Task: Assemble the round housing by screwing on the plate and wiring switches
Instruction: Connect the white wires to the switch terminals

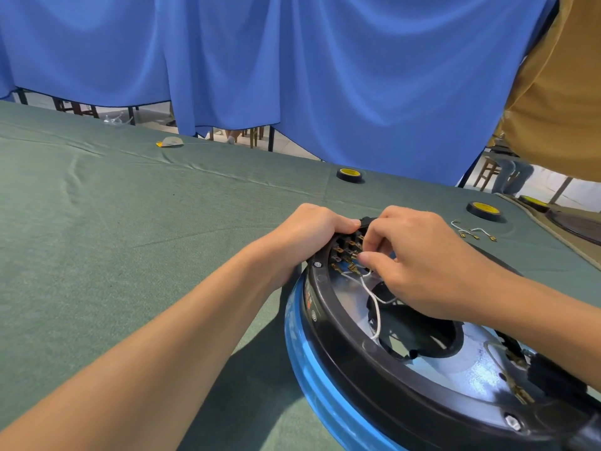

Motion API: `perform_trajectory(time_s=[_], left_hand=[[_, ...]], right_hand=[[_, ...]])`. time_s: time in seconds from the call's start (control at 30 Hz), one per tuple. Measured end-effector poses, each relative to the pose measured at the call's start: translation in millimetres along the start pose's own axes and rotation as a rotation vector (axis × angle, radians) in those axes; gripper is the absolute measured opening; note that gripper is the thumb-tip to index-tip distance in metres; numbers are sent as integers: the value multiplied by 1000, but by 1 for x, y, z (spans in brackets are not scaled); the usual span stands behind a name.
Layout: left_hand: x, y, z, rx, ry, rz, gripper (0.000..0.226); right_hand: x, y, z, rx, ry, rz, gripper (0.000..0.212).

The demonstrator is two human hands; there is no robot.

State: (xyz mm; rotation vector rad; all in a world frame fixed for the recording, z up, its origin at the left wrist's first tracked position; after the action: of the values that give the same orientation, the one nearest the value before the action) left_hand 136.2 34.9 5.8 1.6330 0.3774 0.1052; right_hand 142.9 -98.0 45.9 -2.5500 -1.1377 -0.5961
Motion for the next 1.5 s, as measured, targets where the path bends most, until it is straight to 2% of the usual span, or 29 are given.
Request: perform_trajectory(time_s=[0.57,0.87,1.03,1.2,1.5], left_hand=[[-1,0,1,-2,-5,-3,31],[0,0,1,11,14,15,30],[0,2,2,17,23,38,33],[-1,4,1,49,20,72,26],[3,3,-4,155,-22,131,31]], right_hand=[[5,-4,0,-20,-23,48,18],[5,-9,1,17,24,116,18],[5,-12,2,-12,29,113,19],[6,-10,1,-22,-8,62,18],[5,-5,1,19,-11,53,17]])
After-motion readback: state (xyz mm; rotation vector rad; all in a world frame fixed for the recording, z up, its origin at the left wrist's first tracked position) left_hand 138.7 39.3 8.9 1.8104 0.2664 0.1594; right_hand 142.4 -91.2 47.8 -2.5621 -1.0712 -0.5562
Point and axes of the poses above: each hand's wrist, its own x-axis towards the middle knuckle, its own z-axis out of the palm, y = z × x, the point moved 4 cm from there along x, towards the middle knuckle, and after that the axes turned 10 degrees about y, right-handed, at the moved point
